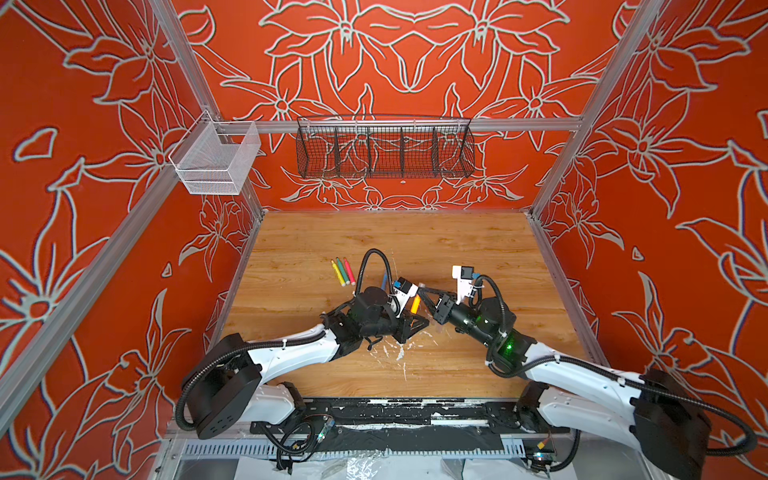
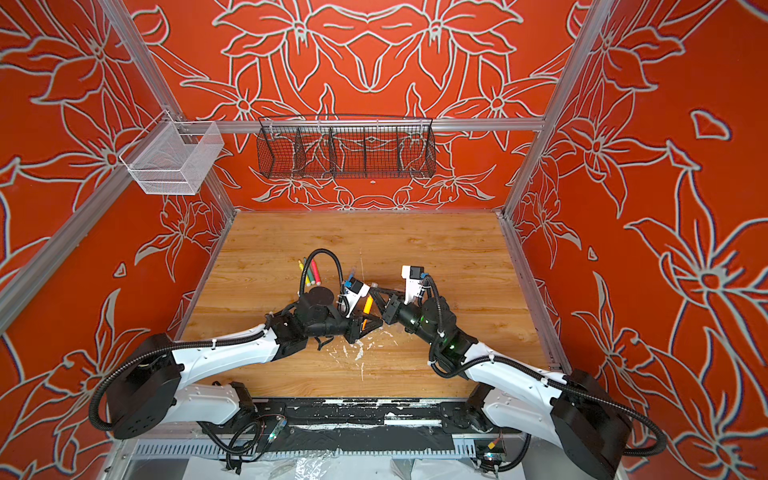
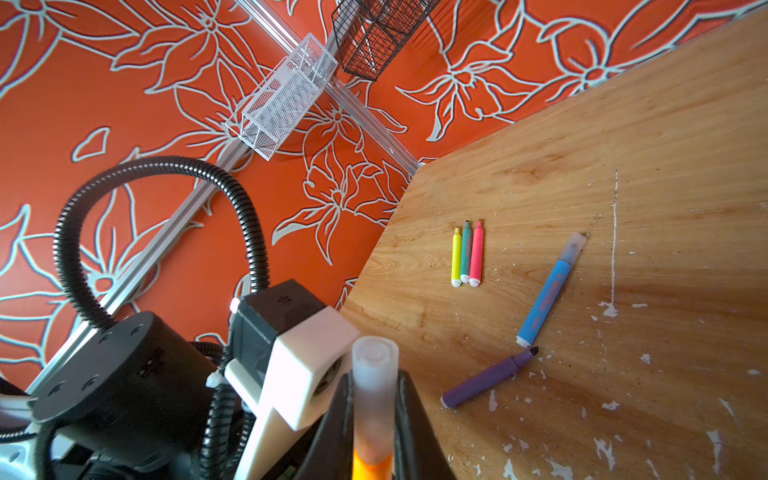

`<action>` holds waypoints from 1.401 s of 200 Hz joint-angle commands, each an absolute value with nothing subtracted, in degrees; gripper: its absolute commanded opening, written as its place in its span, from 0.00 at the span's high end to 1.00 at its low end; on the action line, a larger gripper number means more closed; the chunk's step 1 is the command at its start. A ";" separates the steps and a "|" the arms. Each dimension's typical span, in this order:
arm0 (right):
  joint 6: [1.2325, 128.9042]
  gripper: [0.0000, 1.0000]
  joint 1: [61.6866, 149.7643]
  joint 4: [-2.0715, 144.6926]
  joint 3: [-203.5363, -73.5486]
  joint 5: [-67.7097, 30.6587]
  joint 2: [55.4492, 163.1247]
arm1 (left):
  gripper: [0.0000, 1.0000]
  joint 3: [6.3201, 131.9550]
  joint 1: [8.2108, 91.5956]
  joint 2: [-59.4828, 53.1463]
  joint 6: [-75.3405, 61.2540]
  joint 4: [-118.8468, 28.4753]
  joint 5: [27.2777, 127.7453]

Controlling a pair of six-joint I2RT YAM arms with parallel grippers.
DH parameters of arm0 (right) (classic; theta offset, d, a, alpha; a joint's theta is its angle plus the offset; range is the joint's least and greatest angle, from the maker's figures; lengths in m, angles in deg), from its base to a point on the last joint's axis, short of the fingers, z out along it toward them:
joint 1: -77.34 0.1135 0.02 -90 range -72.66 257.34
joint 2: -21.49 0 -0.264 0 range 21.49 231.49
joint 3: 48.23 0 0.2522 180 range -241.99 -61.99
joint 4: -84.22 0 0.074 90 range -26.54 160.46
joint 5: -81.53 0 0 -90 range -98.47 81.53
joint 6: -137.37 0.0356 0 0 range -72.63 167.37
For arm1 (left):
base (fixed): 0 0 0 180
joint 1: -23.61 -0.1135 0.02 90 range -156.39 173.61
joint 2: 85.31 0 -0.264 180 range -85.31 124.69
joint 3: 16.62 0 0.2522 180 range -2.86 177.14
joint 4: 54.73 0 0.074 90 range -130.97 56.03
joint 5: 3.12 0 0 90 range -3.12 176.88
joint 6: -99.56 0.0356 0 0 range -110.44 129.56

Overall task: Insert the pens into the pen caps
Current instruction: 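Lower the pink cap onto the orange marker tip with the right gripper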

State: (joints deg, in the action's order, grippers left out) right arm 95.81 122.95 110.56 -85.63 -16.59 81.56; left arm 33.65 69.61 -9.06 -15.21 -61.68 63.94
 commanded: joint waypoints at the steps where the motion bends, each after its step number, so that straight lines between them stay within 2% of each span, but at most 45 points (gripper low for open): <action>1: 94.05 0.81 126.76 109.11 -86.95 -25.97 82.19 | 1.00 34.74 69.06 -10.31 -15.00 -64.46 66.98; 24: 92.84 0.56 126.87 106.73 -86.36 -23.53 80.01 | 1.00 33.91 69.00 -12.23 -12.80 -63.59 69.35; 48: 92.05 0.45 126.83 103.96 -85.69 -20.45 76.50 | 1.00 33.72 69.03 -13.59 -9.38 -62.03 69.14; 77: 90.12 0.37 126.77 101.72 -83.96 -16.82 70.43 | 1.00 29.61 69.03 -16.48 -3.87 -66.29 65.78; 118: 88.29 0.37 126.81 100.79 -81.05 -13.58 60.80 | 1.00 28.90 69.05 -18.37 -0.45 -66.11 63.68; 139: 86.81 0.41 126.79 99.23 -81.37 -13.33 58.09 | 1.00 30.45 69.55 -17.86 1.61 -63.51 62.96; 172: 86.18 0.57 126.74 96.80 -83.04 -13.25 58.37 | 1.00 32.04 70.84 -16.21 3.21 -62.06 62.08; 189: 86.29 0.57 126.77 96.92 -83.79 -14.04 59.44 | 1.00 32.54 71.62 -15.79 3.86 -61.48 61.92; 205: 85.51 0.62 126.82 95.62 -85.37 -15.00 61.09 | 1.00 33.26 72.37 -15.43 5.02 -60.33 62.65; 244: 85.36 0.63 126.72 99.03 -84.83 -18.40 62.25 | 1.00 34.75 72.66 -13.39 4.91 -59.05 62.77; 280: 85.89 0.60 126.21 97.28 -84.11 -15.29 60.69 | 1.00 34.93 73.31 -13.13 5.76 -58.81 63.09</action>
